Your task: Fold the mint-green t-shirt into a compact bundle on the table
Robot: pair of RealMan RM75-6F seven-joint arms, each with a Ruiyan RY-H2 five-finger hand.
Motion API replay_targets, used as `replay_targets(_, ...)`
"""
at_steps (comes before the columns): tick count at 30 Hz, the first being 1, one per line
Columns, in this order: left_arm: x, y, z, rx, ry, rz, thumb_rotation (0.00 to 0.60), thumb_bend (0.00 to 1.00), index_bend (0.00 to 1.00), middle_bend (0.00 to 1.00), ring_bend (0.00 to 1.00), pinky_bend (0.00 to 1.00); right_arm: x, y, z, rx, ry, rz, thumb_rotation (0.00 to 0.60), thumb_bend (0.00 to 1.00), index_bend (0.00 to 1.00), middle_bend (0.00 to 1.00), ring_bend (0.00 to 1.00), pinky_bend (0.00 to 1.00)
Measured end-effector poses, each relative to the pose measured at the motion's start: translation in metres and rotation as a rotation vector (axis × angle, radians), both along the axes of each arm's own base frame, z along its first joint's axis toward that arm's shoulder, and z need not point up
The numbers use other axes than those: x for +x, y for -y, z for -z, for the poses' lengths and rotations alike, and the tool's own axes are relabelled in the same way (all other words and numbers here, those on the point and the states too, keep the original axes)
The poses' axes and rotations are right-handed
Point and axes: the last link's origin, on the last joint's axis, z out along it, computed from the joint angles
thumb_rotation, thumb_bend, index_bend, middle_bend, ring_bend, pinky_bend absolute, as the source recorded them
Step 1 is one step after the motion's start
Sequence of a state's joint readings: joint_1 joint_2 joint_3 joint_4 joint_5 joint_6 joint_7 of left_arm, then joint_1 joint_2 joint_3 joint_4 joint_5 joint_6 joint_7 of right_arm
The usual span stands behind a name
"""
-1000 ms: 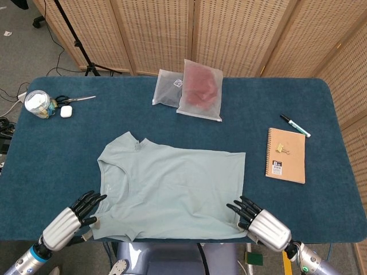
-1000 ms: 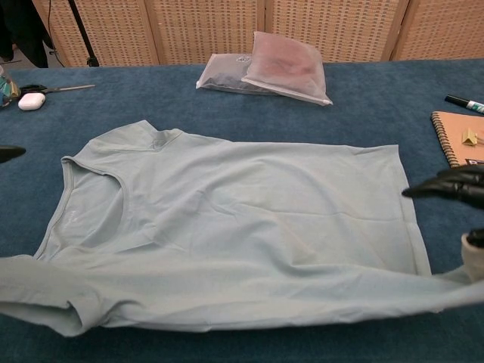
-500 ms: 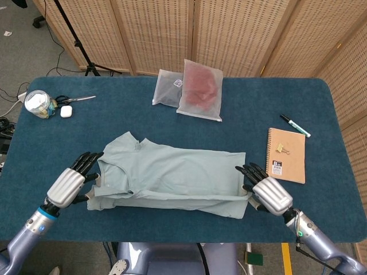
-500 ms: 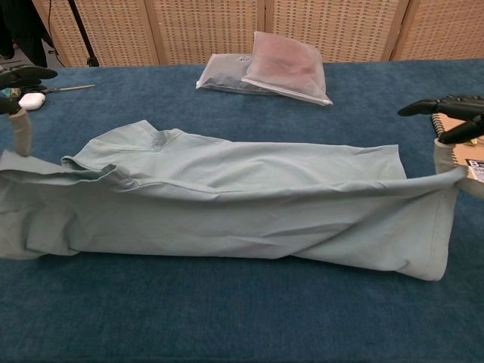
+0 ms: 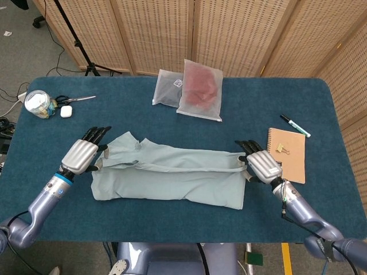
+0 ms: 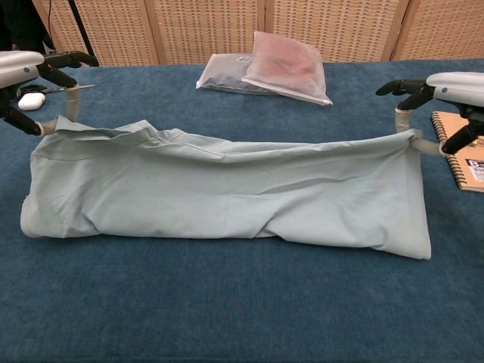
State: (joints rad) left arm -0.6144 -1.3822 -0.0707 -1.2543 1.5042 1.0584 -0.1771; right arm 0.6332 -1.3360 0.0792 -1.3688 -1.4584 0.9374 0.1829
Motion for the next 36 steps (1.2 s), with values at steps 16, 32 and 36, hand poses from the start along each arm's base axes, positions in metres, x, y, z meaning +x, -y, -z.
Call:
replay_targets(16,0.016,-0.038,0.021,0.028,-0.084,-0.030,0.600,0.63,0.75,0.00,0.00,0.00,0.004,0.044,0.031,-0.014,-0.029,0.091,0.600,0.85,0.65,0.05,0.00,0.00)
replay_targets(32,0.016,-0.050,0.026,0.038,-0.095,-0.079,0.600,0.67,0.76,0.00,0.00,0.00,-0.011,0.060,0.040,-0.021,-0.074,0.181,0.600,0.82,0.39,0.01,0.00,0.00)
replay_targets(36,0.017,-0.050,0.027,0.040,-0.091,-0.078,0.600,0.67,0.76,0.00,0.00,0.00,-0.016,0.058,0.043,0.010,-0.113,0.191,0.600,0.29,0.00,0.00,0.00,0.00)
